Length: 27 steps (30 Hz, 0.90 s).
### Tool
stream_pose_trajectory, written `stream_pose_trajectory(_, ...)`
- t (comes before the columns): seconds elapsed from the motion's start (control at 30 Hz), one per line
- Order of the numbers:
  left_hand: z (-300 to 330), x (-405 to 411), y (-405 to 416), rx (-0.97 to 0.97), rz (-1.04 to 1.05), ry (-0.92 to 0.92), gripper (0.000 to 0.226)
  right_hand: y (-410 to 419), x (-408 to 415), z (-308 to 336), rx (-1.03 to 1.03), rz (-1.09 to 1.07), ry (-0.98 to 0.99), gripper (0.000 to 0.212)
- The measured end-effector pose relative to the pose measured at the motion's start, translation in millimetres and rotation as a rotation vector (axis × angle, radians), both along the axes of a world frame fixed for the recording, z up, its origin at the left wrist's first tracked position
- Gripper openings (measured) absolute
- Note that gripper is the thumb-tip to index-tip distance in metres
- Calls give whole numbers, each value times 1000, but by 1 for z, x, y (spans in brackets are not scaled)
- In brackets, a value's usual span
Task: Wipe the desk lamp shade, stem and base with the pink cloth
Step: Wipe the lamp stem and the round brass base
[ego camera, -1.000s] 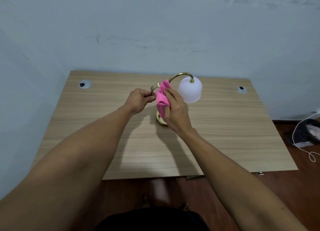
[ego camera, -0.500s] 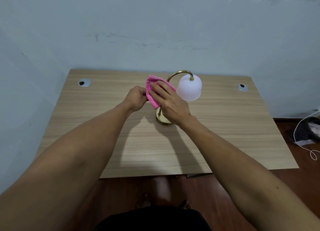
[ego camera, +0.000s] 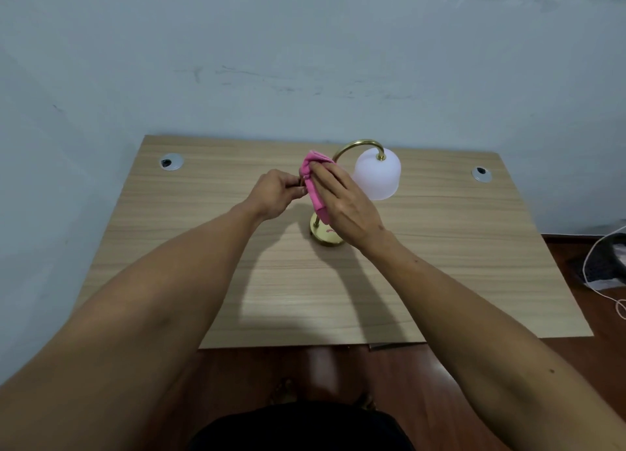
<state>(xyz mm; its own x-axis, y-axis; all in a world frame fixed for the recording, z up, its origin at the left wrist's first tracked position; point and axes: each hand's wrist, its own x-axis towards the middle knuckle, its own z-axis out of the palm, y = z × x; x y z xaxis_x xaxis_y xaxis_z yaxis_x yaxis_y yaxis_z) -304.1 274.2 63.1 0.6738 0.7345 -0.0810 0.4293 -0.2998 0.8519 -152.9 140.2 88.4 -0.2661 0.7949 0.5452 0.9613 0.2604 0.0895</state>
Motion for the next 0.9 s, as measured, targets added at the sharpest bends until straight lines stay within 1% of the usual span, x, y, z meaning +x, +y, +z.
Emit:
stream_pose_trajectory(0.17,5,1,-4,-23,22,-15,13,-18,-20,-3,-6,-144,272,47)
stream_pose_trajectory(0.23,6,1,-5,-27,34,-14,13,-22,-25,-6,-14,-167,372,49)
stream_pose_trajectory(0.3,7,1,-6,-24,38,-3,13,-24,-25,-7,-22,-185,426,51)
stream_pose_trajectory(0.4,4,1,-4,-20,43,13,11,-26,-25,-6,11,-168,410,50)
stream_pose_trajectory(0.47,4,1,-4,5,36,27,10,-23,-23,-4,20,-106,318,47)
stream_pose_trajectory(0.53,5,3,-3,41,25,46,13,-13,-20,-5,7,-61,203,52)
stream_pose_trajectory(0.6,7,4,-3,73,16,69,15,-5,-20,-7,-15,-87,137,59)
stream_pose_trajectory(0.67,4,3,1,65,5,68,15,-5,-22,-10,-24,-123,176,59)
stream_pose_trajectory(0.8,5,2,-1,-4,30,51,11,-19,-20,-17,-53,-190,400,55)
stream_pose_trajectory(0.9,6,2,-3,-18,43,46,10,-30,-12,-35,-142,-244,402,52)
